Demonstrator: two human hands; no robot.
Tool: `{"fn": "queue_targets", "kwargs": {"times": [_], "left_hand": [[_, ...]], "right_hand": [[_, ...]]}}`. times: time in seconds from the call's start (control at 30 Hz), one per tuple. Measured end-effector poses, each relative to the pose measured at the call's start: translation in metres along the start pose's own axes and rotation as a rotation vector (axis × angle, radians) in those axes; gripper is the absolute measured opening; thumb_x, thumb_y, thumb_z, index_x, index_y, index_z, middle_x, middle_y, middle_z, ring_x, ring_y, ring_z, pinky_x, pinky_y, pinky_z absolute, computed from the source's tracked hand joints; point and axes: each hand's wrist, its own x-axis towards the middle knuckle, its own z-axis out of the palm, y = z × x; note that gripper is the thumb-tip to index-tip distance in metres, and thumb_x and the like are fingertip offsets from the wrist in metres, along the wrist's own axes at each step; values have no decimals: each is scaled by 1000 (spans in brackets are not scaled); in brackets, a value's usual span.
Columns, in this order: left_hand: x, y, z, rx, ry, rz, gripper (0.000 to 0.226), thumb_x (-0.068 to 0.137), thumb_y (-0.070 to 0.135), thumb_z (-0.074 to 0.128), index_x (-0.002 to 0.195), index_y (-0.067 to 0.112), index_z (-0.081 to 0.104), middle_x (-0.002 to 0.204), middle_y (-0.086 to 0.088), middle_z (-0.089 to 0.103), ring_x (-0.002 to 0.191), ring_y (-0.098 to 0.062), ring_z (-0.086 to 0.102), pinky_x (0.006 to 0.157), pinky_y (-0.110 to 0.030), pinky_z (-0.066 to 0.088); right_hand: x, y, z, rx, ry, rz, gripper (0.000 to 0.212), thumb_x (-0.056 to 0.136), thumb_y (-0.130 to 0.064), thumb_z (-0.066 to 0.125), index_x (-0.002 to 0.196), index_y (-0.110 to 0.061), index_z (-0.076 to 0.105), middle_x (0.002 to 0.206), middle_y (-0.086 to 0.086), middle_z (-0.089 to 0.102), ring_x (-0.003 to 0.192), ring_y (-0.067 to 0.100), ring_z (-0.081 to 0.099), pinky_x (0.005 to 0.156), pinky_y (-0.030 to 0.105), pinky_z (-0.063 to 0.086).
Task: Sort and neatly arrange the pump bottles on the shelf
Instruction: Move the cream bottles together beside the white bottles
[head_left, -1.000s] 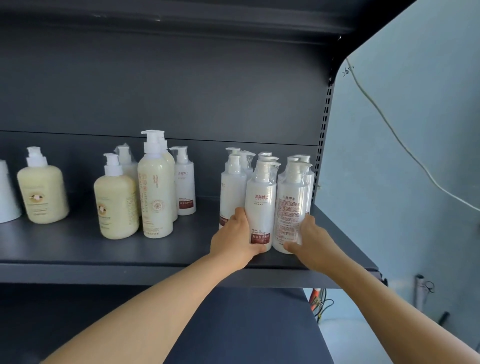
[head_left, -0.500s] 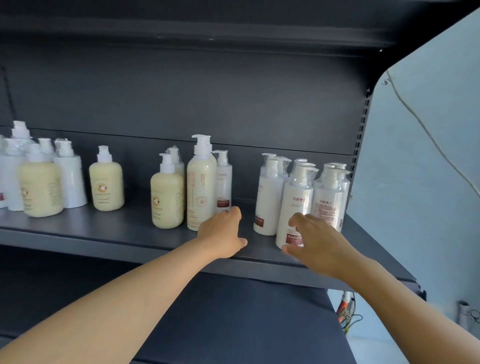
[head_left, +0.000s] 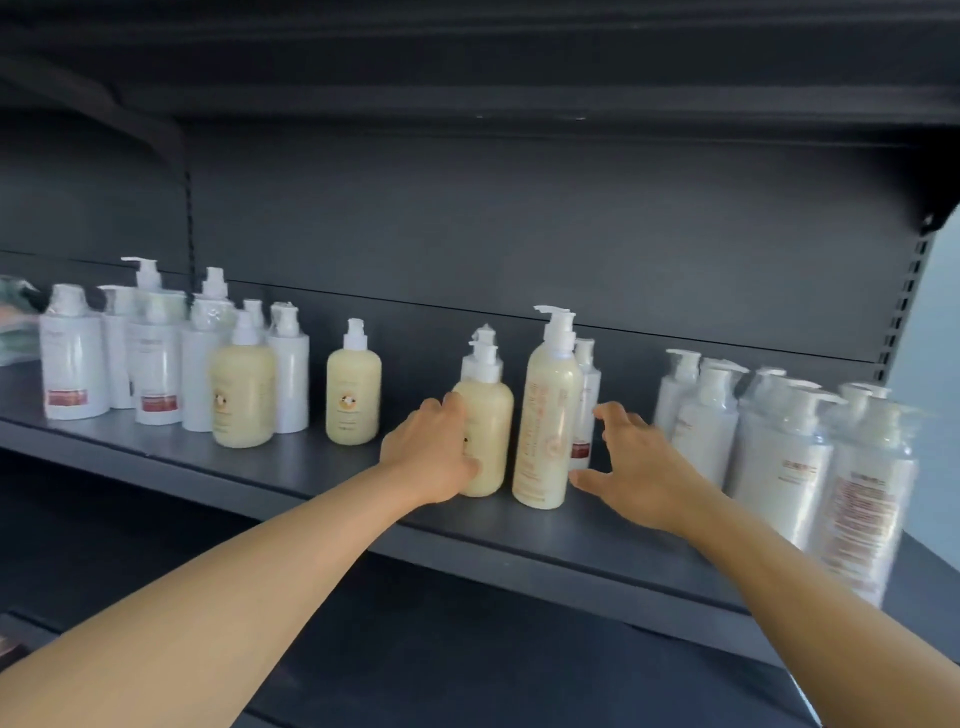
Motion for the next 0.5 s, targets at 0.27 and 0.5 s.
{"fn": "queue_targets", "kwargs": {"times": [0.27, 0.5], "left_hand": [[54, -50, -3, -140, -47, 100, 67, 80, 41, 69, 131, 17, 33, 131, -4, 43, 116, -22, 49, 91, -39, 47], [109, -67, -16, -212, -114, 213, 62, 86, 19, 63, 137, 16, 29, 136, -6, 45, 120, -24, 49, 97, -41, 45]], "right_hand": [[32, -34, 33, 61, 112, 262, 71, 83, -32, 66, 138, -17, 22, 133, 8, 42, 117, 27, 50, 93, 40, 47], [45, -55, 27, -12, 263, 358, 68, 88, -21, 58, 142, -15, 19, 140, 10, 38, 123, 28, 45, 92, 38, 42]]}}
